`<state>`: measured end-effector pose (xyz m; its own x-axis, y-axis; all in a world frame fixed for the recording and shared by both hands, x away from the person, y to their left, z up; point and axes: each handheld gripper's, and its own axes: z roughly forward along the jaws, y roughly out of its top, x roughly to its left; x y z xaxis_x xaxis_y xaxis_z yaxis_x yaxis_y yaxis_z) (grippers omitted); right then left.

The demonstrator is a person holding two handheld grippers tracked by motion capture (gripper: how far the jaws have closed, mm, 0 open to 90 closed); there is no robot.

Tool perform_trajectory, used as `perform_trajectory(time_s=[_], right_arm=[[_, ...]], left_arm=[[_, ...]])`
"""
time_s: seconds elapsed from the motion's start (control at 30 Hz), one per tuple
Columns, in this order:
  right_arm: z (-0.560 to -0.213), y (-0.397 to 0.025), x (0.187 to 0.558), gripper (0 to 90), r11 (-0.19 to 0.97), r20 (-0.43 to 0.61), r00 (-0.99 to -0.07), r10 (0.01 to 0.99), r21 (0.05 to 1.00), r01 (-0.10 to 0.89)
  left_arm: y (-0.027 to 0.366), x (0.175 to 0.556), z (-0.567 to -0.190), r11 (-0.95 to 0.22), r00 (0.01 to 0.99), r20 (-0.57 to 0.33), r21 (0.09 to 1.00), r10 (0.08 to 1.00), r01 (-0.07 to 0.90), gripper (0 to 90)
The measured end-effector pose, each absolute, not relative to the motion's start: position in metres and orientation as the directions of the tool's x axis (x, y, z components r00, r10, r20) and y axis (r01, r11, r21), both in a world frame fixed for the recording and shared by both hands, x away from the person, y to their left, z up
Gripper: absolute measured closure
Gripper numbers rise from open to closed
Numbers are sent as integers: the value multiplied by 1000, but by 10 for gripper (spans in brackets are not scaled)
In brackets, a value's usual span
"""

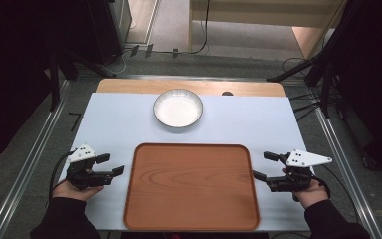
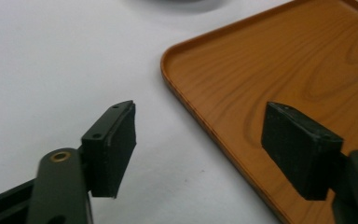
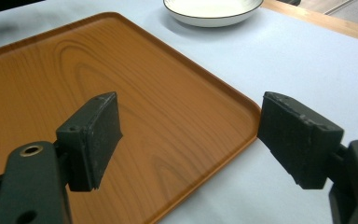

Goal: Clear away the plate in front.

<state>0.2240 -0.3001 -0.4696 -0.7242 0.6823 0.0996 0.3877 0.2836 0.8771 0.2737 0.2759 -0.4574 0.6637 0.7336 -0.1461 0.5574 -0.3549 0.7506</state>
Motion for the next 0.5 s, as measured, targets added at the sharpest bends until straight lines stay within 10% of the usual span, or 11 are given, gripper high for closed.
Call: perform_trajectory(time_s=[0.5], right_arm=[[-471,-298,224,220,292,103,-729,677,872,394]], left_arm=[[279,275,-458,-307,653,-186,767,734,564,333]])
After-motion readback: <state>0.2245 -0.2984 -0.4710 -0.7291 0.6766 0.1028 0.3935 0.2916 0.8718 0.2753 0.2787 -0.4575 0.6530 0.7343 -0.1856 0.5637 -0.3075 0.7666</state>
